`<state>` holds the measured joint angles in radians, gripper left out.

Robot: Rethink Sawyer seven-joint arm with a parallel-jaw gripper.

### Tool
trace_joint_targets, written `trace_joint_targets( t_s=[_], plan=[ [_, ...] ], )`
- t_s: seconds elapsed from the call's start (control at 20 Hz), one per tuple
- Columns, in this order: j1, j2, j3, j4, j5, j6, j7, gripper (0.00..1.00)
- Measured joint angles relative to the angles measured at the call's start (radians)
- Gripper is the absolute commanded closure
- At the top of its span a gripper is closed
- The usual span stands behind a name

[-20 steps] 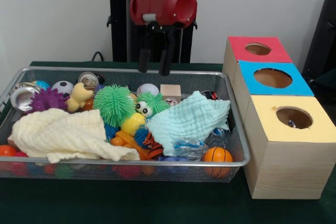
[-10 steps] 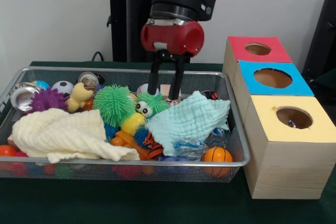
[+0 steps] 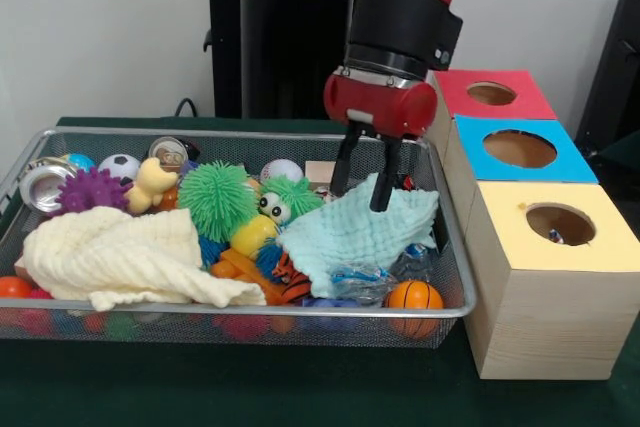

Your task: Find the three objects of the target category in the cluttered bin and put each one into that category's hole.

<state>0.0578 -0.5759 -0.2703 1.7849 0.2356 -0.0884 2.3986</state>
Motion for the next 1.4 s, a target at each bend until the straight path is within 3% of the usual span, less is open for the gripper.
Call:
trace_joint_targets(
  t_s=[0.3, 0.4, 0.85, 1.25, 1.4],
  plan=[
    [0.065, 0.058, -0.066, 0.000, 0.125, 0.000, 0.000, 0.00],
    [0.082, 0.099, -0.100, -0.001, 0.201, 0.000, 0.000, 0.00],
    [0.058, 0.235, -0.156, -0.001, 0.379, 0.000, 0.000, 0.00],
    [0.004, 0.317, -0.158, -0.013, 0.435, -0.012, 0.000, 0.00],
    [-0.005, 0.318, -0.158, -0.020, 0.437, -0.029, 0.000, 0.00]
  ],
)
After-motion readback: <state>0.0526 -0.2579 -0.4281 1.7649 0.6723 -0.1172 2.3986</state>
